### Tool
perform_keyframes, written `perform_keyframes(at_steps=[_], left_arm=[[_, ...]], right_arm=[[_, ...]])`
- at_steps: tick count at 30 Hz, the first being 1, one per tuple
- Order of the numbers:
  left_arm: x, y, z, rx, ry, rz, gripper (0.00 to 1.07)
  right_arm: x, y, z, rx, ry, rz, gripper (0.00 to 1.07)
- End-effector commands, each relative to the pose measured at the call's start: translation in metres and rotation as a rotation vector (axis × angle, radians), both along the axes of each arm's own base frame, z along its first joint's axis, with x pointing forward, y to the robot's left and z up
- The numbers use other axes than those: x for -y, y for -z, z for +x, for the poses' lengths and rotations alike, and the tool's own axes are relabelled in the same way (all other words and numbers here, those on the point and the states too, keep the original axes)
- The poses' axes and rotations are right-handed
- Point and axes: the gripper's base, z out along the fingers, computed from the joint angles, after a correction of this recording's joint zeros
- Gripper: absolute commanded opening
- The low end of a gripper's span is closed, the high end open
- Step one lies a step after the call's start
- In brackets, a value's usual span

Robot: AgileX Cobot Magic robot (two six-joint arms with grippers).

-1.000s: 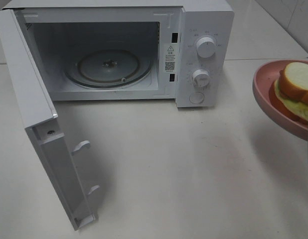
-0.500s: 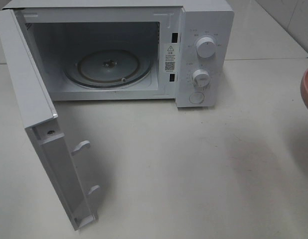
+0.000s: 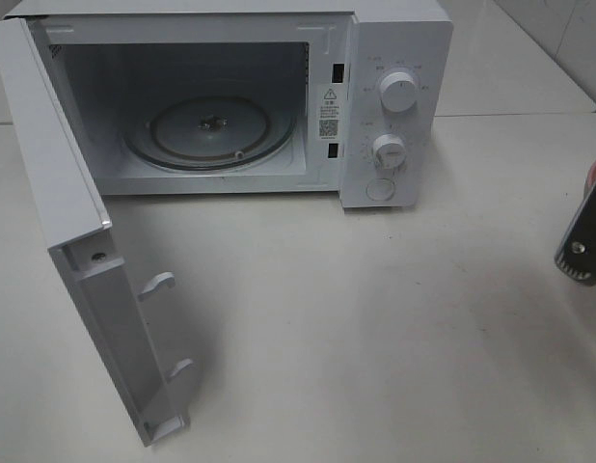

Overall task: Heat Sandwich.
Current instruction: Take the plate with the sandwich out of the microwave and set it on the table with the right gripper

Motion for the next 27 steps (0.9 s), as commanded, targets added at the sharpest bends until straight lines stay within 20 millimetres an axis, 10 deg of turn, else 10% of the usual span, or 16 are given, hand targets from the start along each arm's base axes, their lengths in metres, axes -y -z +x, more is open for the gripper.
perform_keyframes(at_steps=[1, 27], left_arm=[[0.001, 0.001, -0.004, 0.027, 0.000, -0.005, 1.00], [0.001, 0.001, -0.004, 0.027, 0.000, -0.005, 1.00]], right_arm=[[-0.004, -0.004, 0.016, 0.073, 0.057, -0.017, 0.01], [-0.046, 0.002, 0.076, 0.161, 0.479, 0.090, 0.02]])
